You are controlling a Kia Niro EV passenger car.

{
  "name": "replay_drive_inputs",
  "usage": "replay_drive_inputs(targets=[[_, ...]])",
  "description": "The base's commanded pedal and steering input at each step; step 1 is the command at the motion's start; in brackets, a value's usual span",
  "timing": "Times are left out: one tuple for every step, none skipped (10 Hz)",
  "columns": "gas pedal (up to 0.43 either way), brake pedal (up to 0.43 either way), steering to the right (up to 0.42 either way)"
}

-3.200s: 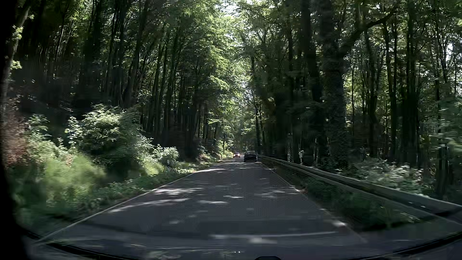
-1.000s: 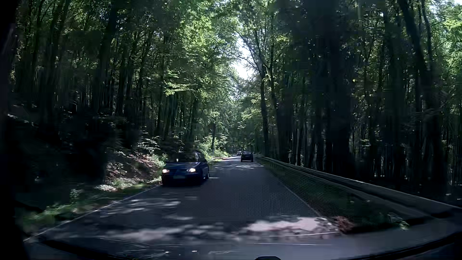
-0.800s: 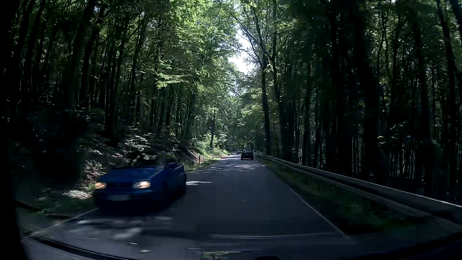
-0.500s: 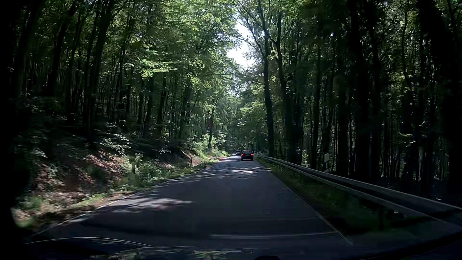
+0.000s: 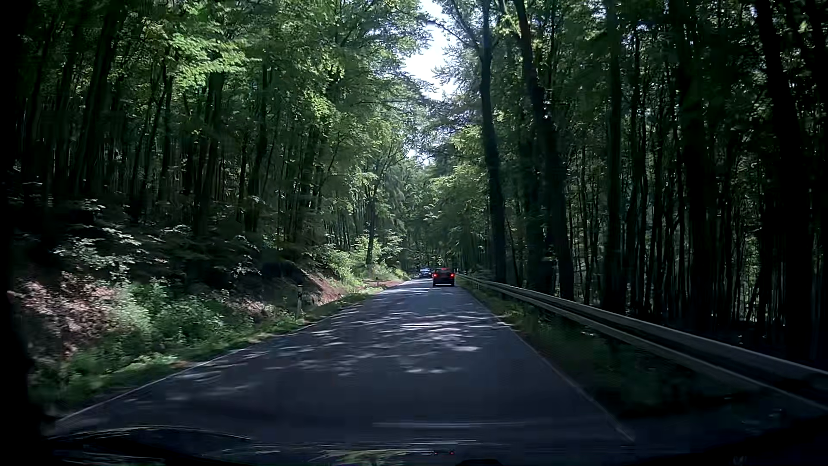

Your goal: Follow the waypoints while adhering to traffic rules and regulations

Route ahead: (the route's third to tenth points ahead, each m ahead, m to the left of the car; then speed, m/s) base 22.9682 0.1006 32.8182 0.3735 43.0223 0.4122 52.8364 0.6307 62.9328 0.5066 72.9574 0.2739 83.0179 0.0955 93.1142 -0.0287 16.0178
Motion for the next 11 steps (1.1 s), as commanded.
replay_drive_inputs(targets=[[0.118, 0.000, -0.003], [0.118, 0.000, -0.003], [0.118, 0.000, -0.002], [0.118, 0.000, -0.002], [0.118, 0.000, -0.001], [0.130, 0.000, 0.000], [0.130, 0.000, -0.001], [0.130, 0.000, -0.002], [0.130, 0.000, -0.005], [0.118, 0.000, -0.006], [0.110, 0.000, -0.006]])
